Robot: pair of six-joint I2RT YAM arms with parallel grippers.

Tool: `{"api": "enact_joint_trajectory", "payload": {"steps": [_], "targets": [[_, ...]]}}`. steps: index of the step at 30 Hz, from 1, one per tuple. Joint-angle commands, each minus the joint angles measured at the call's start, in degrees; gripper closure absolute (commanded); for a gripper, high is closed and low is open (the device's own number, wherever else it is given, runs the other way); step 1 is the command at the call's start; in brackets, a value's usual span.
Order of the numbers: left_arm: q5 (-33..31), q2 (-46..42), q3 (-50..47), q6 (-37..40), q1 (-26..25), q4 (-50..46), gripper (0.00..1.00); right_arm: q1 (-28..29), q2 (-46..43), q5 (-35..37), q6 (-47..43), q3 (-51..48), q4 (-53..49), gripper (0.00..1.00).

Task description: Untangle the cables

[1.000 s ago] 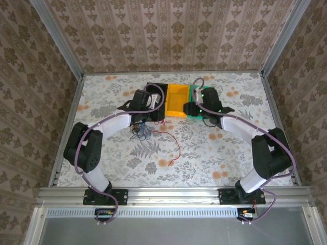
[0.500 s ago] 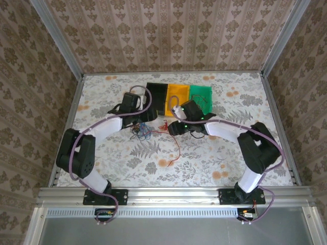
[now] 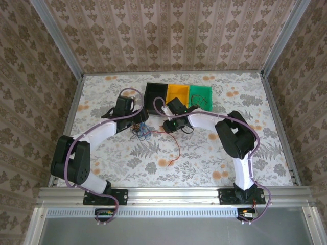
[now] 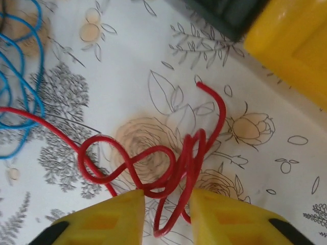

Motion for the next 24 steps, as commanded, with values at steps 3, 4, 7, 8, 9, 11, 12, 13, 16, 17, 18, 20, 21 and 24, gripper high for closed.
{"api": "enact_joint_trajectory", "payload": {"steps": [3,4,7,8,9,11,12,13,16,17,18,20,21,24], "targets": [[-1.12,-1.33,-0.22,-0.99,0.55,0.48,0.29,0.28,-1.63,2.12,-0.06,-1.03,0.28,0.93],[-1.2,-1.3,-0.22,-0.99,0.55,0.44,0.29,0.22,-2.76,1.83,0.04,-1.76,1.19,0.96],[-1.3,-1.13,-0.13,-1.07,0.6,0.26,0.29,0.14,-7.26,0.71,0.48,-4.53,4.13,0.99],[-1.28,-1.07,-0.13,-1.08,0.56,0.2,0.29,-0.12,-9.46,0.14,0.87,-5.53,5.08,0.99],[-1.3,-0.95,-0.18,-1.09,0.55,0.22,0.29,-0.45,-11.39,0.16,1.47,-6.27,5.79,0.99],[-1.3,-0.67,-0.13,-1.08,0.55,0.13,0.29,-1.46,-14.44,0.61,2.53,-7.49,6.84,0.99],[-1.27,-0.45,-0.05,-1.0,0.57,0.01,0.29,-2.42,-16.07,1.06,3.1,-7.9,7.17,0.99],[-1.21,-0.37,0.04,-0.99,0.55,0.0,0.29,-3.6,-17.37,1.52,3.76,-8.1,7.28,0.99],[-1.14,0.0,0.02,-0.91,0.55,-0.17,0.29,-7.8,-19.77,3.69,5.85,-7.73,6.88,0.98],[-1.21,-0.06,-0.04,-0.9,0.55,-0.18,0.29,-9.47,-20.0,4.37,6.71,-7.52,6.95,0.98],[-1.24,-0.05,-0.15,-0.9,0.55,-0.12,0.29,-11.09,-20.03,4.77,7.4,-7.26,7.1,0.97],[-1.34,-0.01,-0.35,-0.9,0.55,-0.18,0.29,-14.34,-19.04,5.3,8.65,-6.22,7.76,0.96],[-1.41,-0.05,-0.46,-0.9,0.56,-0.18,0.29,-15.49,-18.18,4.72,8.97,-5.44,7.73,0.95],[-1.64,-0.18,-0.82,-0.9,0.6,-0.25,0.29,-18.17,-14.56,3.27,9.99,-1.68,5.91,0.77]]}}
